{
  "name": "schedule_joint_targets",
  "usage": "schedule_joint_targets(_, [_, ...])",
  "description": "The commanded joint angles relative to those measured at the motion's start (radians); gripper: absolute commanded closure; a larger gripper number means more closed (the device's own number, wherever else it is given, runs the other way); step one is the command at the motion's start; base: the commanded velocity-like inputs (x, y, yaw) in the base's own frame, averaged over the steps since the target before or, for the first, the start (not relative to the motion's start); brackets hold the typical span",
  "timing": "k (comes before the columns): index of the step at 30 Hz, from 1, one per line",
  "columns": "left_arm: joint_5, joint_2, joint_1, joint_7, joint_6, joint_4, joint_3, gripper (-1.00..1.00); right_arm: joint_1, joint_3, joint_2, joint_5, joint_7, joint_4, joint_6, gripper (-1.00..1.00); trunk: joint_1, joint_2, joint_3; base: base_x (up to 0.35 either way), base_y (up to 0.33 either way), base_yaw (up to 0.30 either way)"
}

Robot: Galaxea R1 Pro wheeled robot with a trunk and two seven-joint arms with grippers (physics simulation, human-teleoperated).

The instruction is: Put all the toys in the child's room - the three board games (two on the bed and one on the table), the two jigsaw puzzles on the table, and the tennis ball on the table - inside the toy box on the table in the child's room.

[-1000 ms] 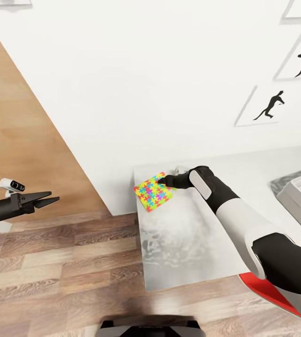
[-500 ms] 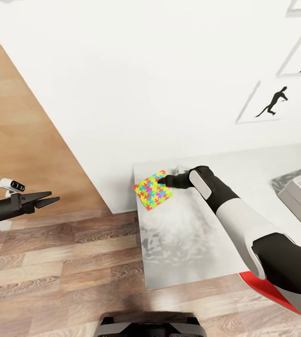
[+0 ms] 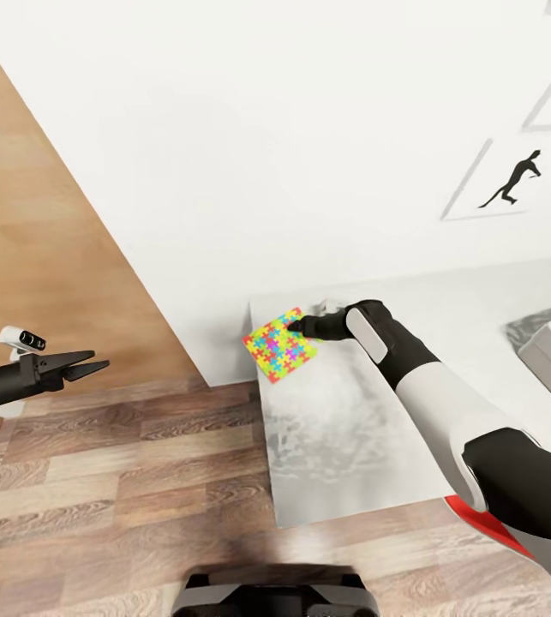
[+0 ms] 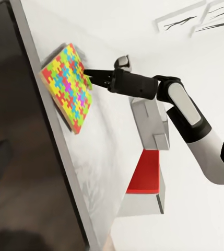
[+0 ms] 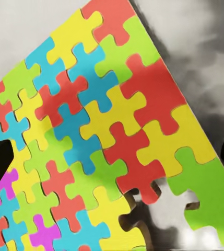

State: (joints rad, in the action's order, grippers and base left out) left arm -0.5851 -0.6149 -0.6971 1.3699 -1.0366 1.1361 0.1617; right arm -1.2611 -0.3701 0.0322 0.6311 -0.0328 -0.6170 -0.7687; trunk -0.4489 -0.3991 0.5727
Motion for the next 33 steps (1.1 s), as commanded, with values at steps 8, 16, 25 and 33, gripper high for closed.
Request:
schedule_joint_targets(8, [-0.002,0.000,-0.001,0.001,-0.010,0.000,-0.001,-1.00,0.000,0.000,0.000,0.007,-0.003,0.046,-0.003,-1.00,-0.001,-0.001,0.012,0.000,0.102,0.000])
schedule_joint_targets(16, [-0.003,0.000,-0.001,0.001,-0.010,0.000,0.000,-1.00,0.000,0.000,0.000,0.007,-0.003,0.046,-0.003,-1.00,-0.001,-0.001,0.021,0.000,0.049,0.000])
schedule_joint_targets(25, [-0.003,-0.001,-0.001,0.001,-0.010,0.000,0.001,-1.00,0.000,0.000,0.000,0.007,-0.003,0.046,-0.003,-1.00,-0.001,-0.001,0.019,0.000,0.033,0.000])
schedule_joint_targets(33, [-0.004,-0.002,-0.001,0.001,-0.010,0.001,0.001,-1.00,-0.001,0.000,-0.001,0.007,-0.003,0.045,-0.003,-1.00,-0.001,-0.001,0.007,0.000,0.001,0.000])
